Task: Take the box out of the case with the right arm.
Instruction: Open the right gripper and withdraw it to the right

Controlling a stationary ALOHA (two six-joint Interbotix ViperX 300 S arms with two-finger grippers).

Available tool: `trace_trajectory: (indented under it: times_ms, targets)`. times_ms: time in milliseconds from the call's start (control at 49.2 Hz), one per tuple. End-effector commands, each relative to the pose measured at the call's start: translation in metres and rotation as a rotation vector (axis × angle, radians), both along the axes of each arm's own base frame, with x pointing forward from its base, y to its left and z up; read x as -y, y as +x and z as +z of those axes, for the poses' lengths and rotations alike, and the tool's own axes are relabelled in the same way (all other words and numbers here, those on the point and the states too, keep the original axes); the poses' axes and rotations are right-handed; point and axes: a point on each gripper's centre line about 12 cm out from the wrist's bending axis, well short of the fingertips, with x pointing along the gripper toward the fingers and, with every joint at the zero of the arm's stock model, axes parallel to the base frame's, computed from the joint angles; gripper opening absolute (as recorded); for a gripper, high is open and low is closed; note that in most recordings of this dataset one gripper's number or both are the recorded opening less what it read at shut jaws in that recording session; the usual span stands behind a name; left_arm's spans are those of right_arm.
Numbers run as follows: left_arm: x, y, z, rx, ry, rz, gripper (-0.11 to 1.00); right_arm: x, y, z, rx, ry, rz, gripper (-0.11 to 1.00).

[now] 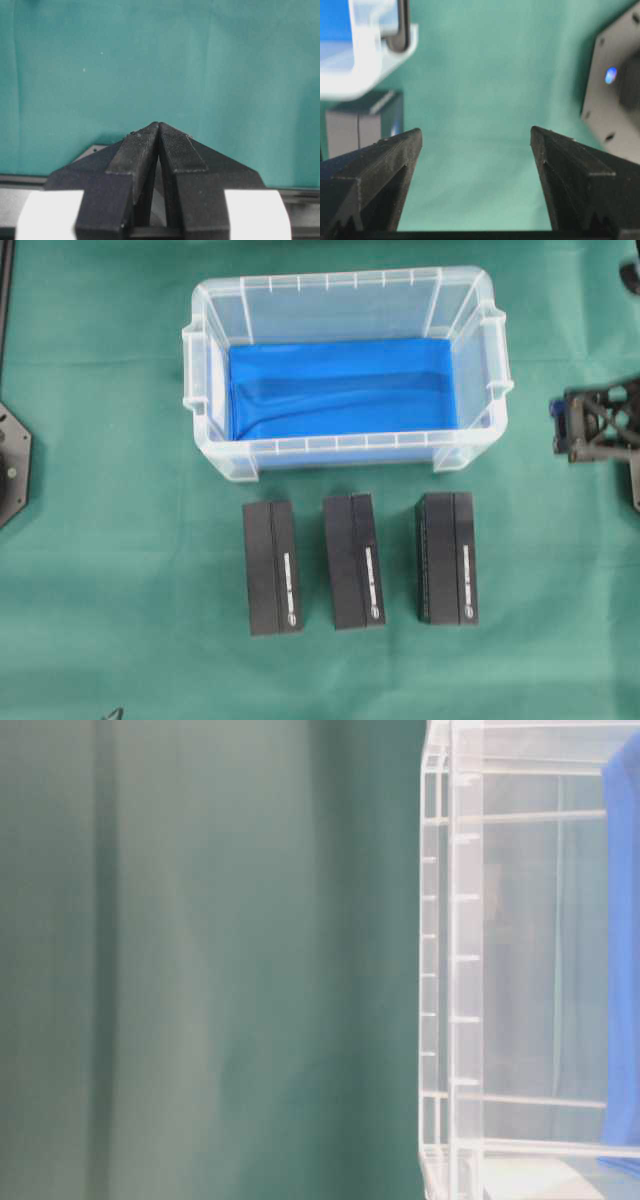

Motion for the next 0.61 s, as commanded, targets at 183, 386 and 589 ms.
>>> trace_trajectory:
  times_ms: [183,386,589]
  targets:
    - [-0.001,0.001,0.003,0.011,0.002,0.003,0.00,0.050,-0.007,0.002,-0.009,-0.027,0.027,0.84]
    - [-0.001,0.001,0.004,0.014,0.002,0.003,0.00,0.075,-0.009,0.000,-0.002,-0.038,0.041,0.84]
    - [-0.001,0.001,0.003,0.013,0.002,0.003,0.00,0.078,-0.010,0.000,0.001,-0.039,0.034,0.84]
